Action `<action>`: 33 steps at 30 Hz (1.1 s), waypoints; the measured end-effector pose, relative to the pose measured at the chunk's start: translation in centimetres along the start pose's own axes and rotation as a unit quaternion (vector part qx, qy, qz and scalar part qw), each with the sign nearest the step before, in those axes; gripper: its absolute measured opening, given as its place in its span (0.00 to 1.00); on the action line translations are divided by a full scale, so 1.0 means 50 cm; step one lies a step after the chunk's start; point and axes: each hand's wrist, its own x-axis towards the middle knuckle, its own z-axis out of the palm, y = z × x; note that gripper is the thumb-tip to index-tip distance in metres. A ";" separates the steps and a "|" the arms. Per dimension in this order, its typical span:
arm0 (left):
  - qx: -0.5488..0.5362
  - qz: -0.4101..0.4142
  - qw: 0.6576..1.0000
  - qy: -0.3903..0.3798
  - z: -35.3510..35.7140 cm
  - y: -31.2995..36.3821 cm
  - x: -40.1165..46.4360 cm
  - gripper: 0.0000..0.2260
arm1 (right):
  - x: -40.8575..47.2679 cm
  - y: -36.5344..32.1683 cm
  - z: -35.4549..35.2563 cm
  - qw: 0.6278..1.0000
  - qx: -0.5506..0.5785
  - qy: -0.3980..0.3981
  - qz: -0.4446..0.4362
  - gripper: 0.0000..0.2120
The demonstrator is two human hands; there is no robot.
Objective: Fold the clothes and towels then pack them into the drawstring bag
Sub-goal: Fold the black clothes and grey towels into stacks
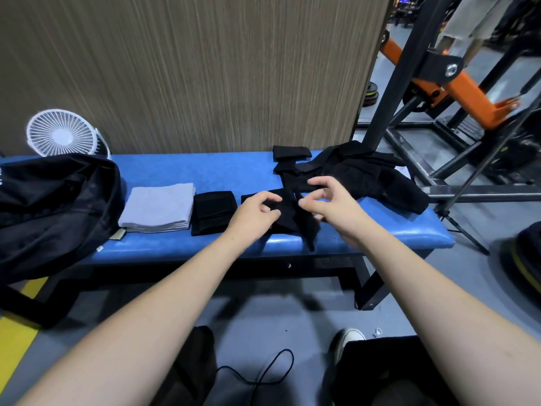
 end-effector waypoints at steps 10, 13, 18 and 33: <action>0.004 -0.021 1.000 -0.010 -0.008 -0.001 -0.008 0.19 | 0.004 0.010 0.012 0.996 0.026 -0.079 0.021 0.14; -0.072 -0.031 0.997 0.002 -0.002 0.016 -0.013 0.16 | 0.005 0.008 0.001 1.000 -0.006 -0.019 -0.009 0.11; -0.165 -0.023 0.985 0.052 -0.028 0.055 -0.016 0.10 | 0.016 0.002 -0.004 0.997 -0.026 0.058 -0.052 0.10; -0.009 -0.008 0.986 0.165 -0.196 -0.064 -0.027 0.06 | 0.070 -0.017 0.227 0.999 0.008 -0.044 -0.018 0.17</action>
